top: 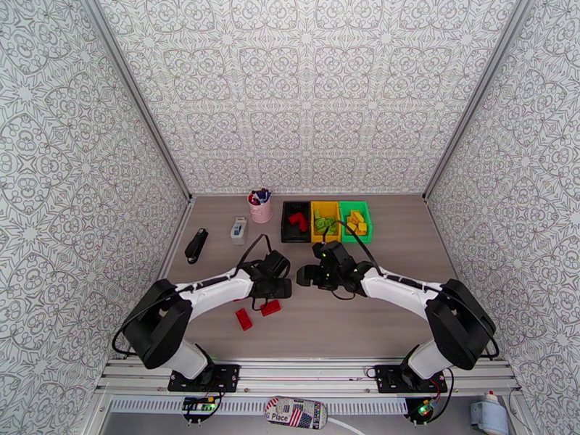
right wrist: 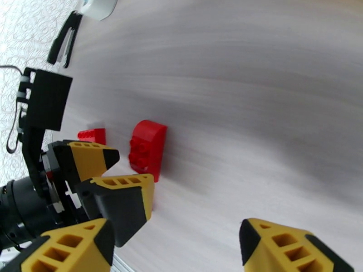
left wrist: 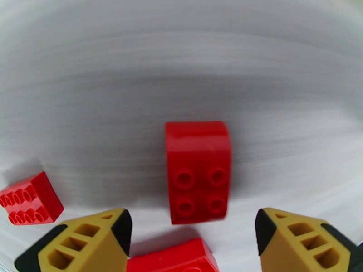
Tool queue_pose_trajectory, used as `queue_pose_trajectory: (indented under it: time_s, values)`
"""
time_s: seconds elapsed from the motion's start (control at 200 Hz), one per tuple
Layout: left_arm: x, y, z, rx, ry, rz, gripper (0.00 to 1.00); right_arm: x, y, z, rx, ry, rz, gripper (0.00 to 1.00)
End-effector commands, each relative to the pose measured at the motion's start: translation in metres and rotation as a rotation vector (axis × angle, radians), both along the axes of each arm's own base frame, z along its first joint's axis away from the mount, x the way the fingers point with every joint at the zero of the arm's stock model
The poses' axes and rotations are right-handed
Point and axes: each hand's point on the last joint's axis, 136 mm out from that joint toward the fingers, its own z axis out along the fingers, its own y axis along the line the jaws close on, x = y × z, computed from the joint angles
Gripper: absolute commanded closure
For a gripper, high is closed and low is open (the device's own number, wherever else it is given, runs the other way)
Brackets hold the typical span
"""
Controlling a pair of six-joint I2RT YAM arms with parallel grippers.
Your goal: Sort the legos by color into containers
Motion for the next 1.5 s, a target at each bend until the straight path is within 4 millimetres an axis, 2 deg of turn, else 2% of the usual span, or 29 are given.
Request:
queue_pose_trajectory:
  time_s: [0.0, 0.42, 0.605, 0.785, 1.055, 1.191, 1.321, 1.491]
  values:
    - [0.002, -0.001, -0.003, 0.034, -0.008, 0.003, 0.29, -0.007, -0.015, -0.008, -0.034, 0.009, -0.047, 0.25]
    - [0.010, -0.006, -0.006, 0.089, -0.009, -0.015, 0.43, -0.019, -0.023, -0.020, -0.035, 0.039, -0.051, 0.27]
    - [0.013, -0.007, -0.005, 0.106, -0.010, -0.020, 0.49, -0.017, -0.021, -0.019, -0.030, 0.037, -0.050, 0.28]
    - [0.013, -0.007, -0.006, 0.107, -0.006, -0.022, 0.59, -0.017, -0.020, -0.019, -0.029, 0.039, -0.046, 0.28]
    - [0.014, -0.010, -0.005, 0.077, -0.001, -0.020, 0.67, -0.017, -0.020, -0.012, -0.022, 0.029, -0.042, 0.28]
    - [0.019, -0.015, 0.008, 0.028, -0.015, -0.016, 0.68, -0.016, -0.020, -0.008, -0.022, 0.022, -0.039, 0.28]
    - [0.031, -0.020, 0.028, -0.053, -0.046, -0.005, 0.68, -0.013, -0.019, 0.000, -0.019, 0.007, -0.036, 0.28]
    - [0.059, -0.025, 0.060, -0.192, -0.104, 0.018, 0.68, -0.002, -0.018, 0.016, 0.005, -0.014, -0.040, 0.28]
